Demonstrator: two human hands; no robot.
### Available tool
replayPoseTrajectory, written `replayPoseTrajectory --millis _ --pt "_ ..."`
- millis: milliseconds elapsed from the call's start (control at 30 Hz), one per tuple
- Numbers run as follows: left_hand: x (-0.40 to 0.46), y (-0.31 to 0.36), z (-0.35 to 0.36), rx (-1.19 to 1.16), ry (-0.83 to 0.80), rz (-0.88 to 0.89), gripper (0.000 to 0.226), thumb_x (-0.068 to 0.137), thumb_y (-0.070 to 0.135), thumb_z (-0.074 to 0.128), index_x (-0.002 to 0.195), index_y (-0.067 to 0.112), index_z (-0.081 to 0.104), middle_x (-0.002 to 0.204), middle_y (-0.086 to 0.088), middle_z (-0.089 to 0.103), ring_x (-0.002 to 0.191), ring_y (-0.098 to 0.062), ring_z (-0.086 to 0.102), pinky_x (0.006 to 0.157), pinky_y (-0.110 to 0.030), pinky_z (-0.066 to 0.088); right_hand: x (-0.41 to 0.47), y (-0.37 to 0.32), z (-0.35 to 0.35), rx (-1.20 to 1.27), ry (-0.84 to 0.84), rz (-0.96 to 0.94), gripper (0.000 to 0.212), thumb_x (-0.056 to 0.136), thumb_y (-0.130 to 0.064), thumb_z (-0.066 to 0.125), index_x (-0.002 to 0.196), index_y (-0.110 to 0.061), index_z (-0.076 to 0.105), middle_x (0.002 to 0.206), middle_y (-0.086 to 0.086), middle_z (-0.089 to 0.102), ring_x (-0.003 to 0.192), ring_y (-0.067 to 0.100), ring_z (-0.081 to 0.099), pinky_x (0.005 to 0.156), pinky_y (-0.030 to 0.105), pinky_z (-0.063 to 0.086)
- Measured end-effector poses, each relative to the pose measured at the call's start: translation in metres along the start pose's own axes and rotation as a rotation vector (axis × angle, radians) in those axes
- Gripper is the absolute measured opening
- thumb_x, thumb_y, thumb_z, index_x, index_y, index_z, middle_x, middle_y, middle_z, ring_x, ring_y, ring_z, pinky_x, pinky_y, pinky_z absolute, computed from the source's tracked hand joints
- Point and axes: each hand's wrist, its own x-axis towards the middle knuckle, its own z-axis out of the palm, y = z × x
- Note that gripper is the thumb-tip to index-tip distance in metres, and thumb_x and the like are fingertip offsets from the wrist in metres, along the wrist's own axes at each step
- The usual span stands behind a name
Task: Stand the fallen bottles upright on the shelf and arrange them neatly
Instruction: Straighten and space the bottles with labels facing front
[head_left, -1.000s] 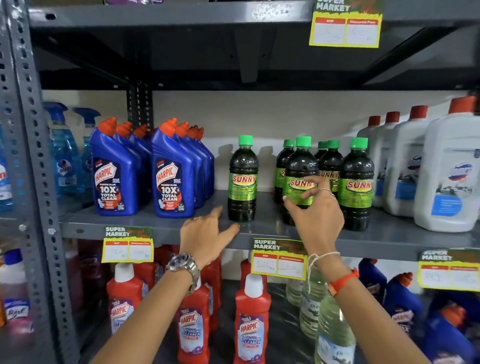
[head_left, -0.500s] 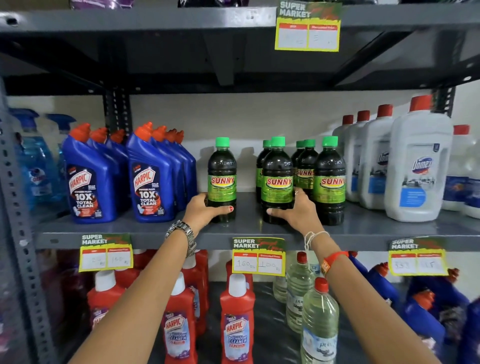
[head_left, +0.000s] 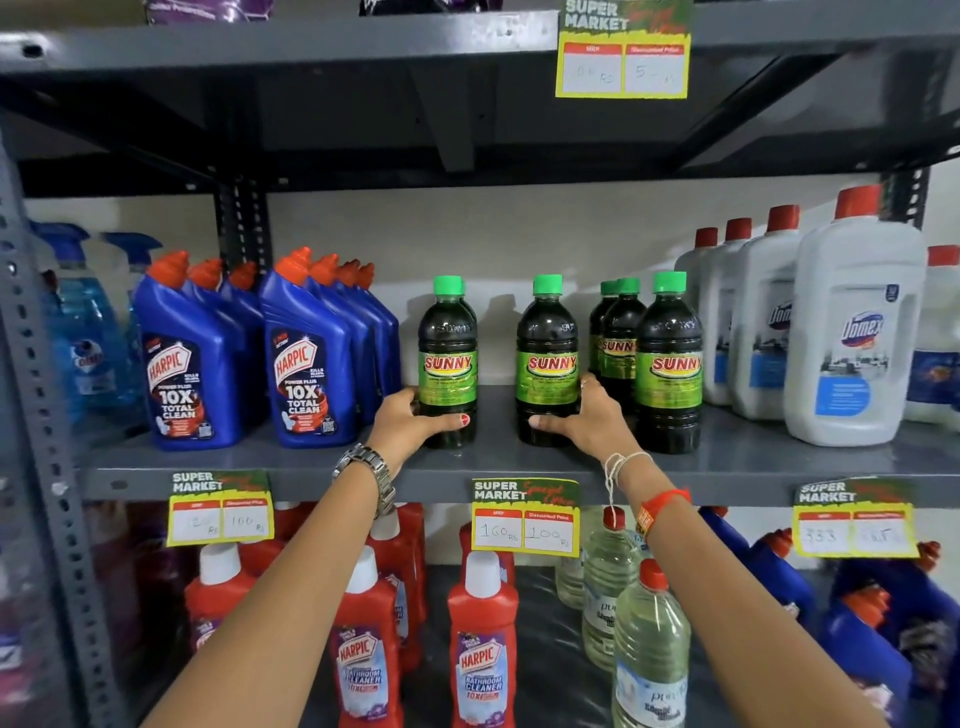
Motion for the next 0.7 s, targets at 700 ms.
replayPoseTrajectory --millis 700 --pt "-0.057 -0.02 0.009 0.874 0.237 0.243 0.08 0.082 0.061 0.038 0.14 0.007 0.027 0.149 -0.01 0.032 0.136 -0.022 0.032 0.111 -0.042 0.025 -0.032 0.036 -0.041 -0.046 0.697 -0.109 0.045 0.07 -0.014 0.077 0.108 -0.007 0.054 0.091 0.006 0.05 0.085 0.02 0.048 0.071 0.018 0.033"
